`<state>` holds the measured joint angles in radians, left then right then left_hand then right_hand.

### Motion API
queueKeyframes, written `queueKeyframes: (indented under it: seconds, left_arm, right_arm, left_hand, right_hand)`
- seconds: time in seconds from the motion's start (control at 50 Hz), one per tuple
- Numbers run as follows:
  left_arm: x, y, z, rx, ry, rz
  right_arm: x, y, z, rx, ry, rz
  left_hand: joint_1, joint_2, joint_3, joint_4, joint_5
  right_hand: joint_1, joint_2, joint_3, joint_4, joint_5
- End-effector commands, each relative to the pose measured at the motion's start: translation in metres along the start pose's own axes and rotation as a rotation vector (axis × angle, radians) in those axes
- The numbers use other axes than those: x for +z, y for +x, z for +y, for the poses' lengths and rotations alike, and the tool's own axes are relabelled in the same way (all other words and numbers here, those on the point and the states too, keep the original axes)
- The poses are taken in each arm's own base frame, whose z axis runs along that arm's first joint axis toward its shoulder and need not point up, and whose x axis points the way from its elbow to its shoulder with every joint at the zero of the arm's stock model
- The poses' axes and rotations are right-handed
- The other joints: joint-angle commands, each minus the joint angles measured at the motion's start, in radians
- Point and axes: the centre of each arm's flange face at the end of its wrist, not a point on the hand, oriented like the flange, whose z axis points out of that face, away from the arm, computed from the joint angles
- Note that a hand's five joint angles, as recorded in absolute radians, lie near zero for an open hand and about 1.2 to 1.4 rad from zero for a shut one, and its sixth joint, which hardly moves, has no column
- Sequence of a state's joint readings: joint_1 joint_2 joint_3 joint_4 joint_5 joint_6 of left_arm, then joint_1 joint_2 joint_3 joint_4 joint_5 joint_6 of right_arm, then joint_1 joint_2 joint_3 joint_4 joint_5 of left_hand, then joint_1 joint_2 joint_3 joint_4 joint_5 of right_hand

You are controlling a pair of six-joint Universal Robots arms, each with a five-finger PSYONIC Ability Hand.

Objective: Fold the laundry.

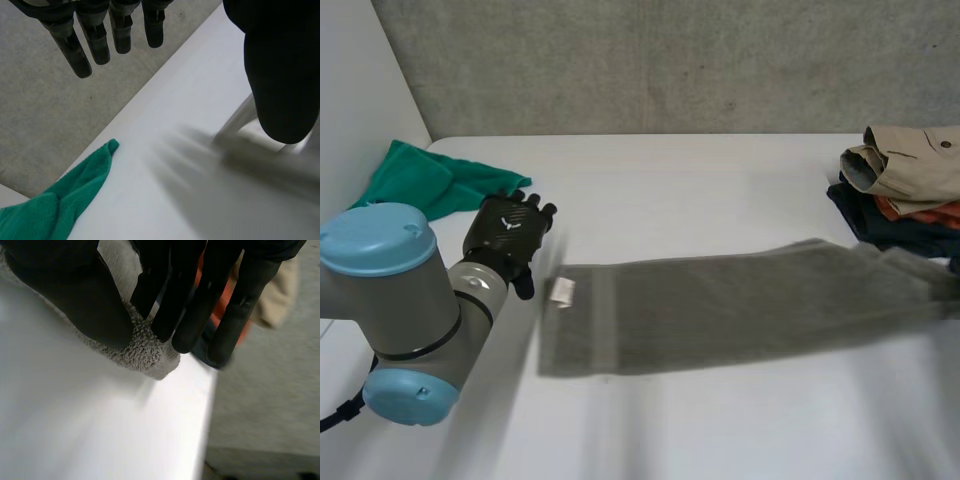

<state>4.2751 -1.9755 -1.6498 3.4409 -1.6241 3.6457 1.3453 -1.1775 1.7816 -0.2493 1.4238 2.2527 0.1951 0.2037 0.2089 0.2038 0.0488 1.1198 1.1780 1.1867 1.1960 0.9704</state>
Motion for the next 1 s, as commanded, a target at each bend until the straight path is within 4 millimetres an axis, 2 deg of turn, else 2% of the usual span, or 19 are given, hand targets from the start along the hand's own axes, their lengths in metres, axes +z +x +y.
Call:
queueKeyframes:
  seconds: [0.02,0.06,0.12,0.14,0.2,0.22,0.26,0.28,0.36,0.42,0.5,0.54,0.58,0.62,0.7,0.72,0.8,0.9,1.0]
  left_arm:
    - [-0.004,-0.011,-0.004,-0.006,0.007,-0.029]
    - [-0.005,-0.014,-0.005,-0.007,0.010,-0.035]
    - [-0.008,-0.019,-0.011,-0.008,0.029,-0.049]
    - [-0.009,-0.019,-0.012,-0.010,0.030,-0.050]
    - [-0.013,-0.020,-0.015,-0.010,0.038,-0.052]
    - [-0.015,-0.021,-0.017,-0.010,0.043,-0.055]
    - [-0.017,-0.021,-0.017,-0.012,0.044,-0.056]
    - [-0.018,-0.021,-0.017,-0.012,0.043,-0.055]
    - [-0.019,-0.021,-0.016,-0.024,0.041,-0.054]
    - [-0.019,-0.020,-0.015,-0.036,0.037,-0.051]
    - [-0.018,-0.020,-0.014,-0.039,0.036,-0.050]
    - [-0.019,-0.018,-0.015,-0.040,0.040,-0.046]
    - [-0.019,-0.017,-0.016,-0.039,0.042,-0.042]
    - [-0.019,-0.017,-0.017,-0.039,0.047,-0.043]
    - [-0.019,-0.016,-0.024,-0.038,0.070,-0.039]
    - [-0.019,-0.015,-0.026,-0.037,0.078,-0.037]
    - [-0.025,0.000,-0.041,-0.039,0.134,0.006]
    - [-0.040,0.036,-0.064,-0.077,0.235,0.122]
    - [-0.046,0.075,-0.067,-0.126,0.273,0.243]
  right_arm:
    - [-0.019,0.006,-0.051,-0.156,0.154,0.070]
    - [-0.038,-0.017,-0.093,-0.169,0.309,0.040]
    - [-0.059,-0.046,-0.125,-0.164,0.449,-0.013]
    - [-0.074,-0.064,-0.143,-0.165,0.543,-0.047]
    - [-0.101,-0.093,-0.167,-0.181,0.698,-0.112]
    - [-0.123,-0.119,-0.181,-0.198,0.811,-0.177]
    - [-0.142,-0.144,-0.187,-0.214,0.895,-0.243]
    - [-0.163,-0.173,-0.191,-0.238,0.985,-0.323]
    - [-0.199,-0.229,-0.188,-0.288,1.120,-0.471]
    - [-0.210,-0.267,-0.175,-0.328,1.129,-0.564]
    - [-0.209,-0.289,-0.159,-0.368,1.099,-0.625]
    - [-0.207,-0.288,-0.157,-0.369,1.087,-0.625]
    - [-0.208,-0.284,-0.157,-0.346,1.074,-0.626]
    - [-0.211,-0.279,-0.157,-0.322,1.059,-0.628]
    - [-0.201,-0.228,-0.174,-0.127,0.971,-0.538]
    - [-0.189,-0.203,-0.174,-0.030,0.904,-0.494]
    - [-0.163,-0.173,-0.151,0.143,0.677,-0.492]
    - [-0.158,-0.166,-0.123,0.183,0.484,-0.543]
    - [-0.144,-0.159,-0.104,0.165,0.419,-0.505]
  left_hand:
    - [-0.021,-0.029,-0.034,-0.029,-0.049]
    - [-0.021,-0.029,-0.034,-0.029,-0.049]
    - [-0.021,-0.029,-0.034,-0.029,-0.049]
    - [-0.021,-0.029,-0.034,-0.029,-0.049]
    - [-0.021,-0.029,-0.034,-0.029,-0.049]
    - [-0.021,-0.029,-0.034,-0.029,-0.049]
    - [-0.021,-0.029,-0.034,-0.029,-0.049]
    - [-0.021,-0.029,-0.034,-0.029,-0.049]
    - [-0.021,-0.029,-0.034,-0.029,-0.049]
    - [-0.021,-0.029,-0.034,-0.029,-0.049]
    - [-0.021,-0.029,-0.034,-0.029,-0.049]
    - [-0.021,-0.029,-0.034,-0.029,-0.049]
    - [-0.021,-0.029,-0.034,-0.029,-0.049]
    - [-0.021,-0.029,-0.034,-0.029,-0.049]
    - [-0.021,-0.029,-0.034,-0.029,-0.049]
    - [-0.021,-0.029,-0.034,-0.029,-0.049]
    - [-0.021,-0.029,-0.034,-0.029,-0.049]
    - [-0.021,-0.029,-0.034,-0.029,-0.049]
    - [-0.014,-0.023,-0.028,-0.023,-0.042]
  right_hand:
    - [0.276,0.218,0.210,0.200,0.251]
    - [0.276,0.218,0.210,0.200,0.251]
    - [0.276,0.218,0.210,0.200,0.251]
    - [0.276,0.218,0.210,0.200,0.251]
    - [0.276,0.218,0.210,0.200,0.251]
    - [0.276,0.218,0.210,0.200,0.251]
    - [0.276,0.218,0.210,0.200,0.251]
    - [0.276,0.218,0.210,0.200,0.251]
    - [0.276,0.218,0.210,0.200,0.251]
    - [0.276,0.218,0.210,0.200,0.251]
    - [0.276,0.218,0.210,0.200,0.251]
    - [-0.023,-0.081,-0.090,-0.099,-0.048]
    - [-0.609,-0.667,-0.675,-0.685,-0.634]
    - [-0.726,-0.784,-0.793,-0.802,-0.751]
    - [-0.934,-0.993,-1.001,-1.011,-0.960]
    - [-0.945,-1.003,-1.012,-1.021,-0.970]
    - [-0.945,-1.003,-1.012,-1.021,-0.970]
    - [-0.938,-0.996,-1.005,-1.014,-0.963]
    - [-0.868,-0.926,-0.935,-0.944,-0.893]
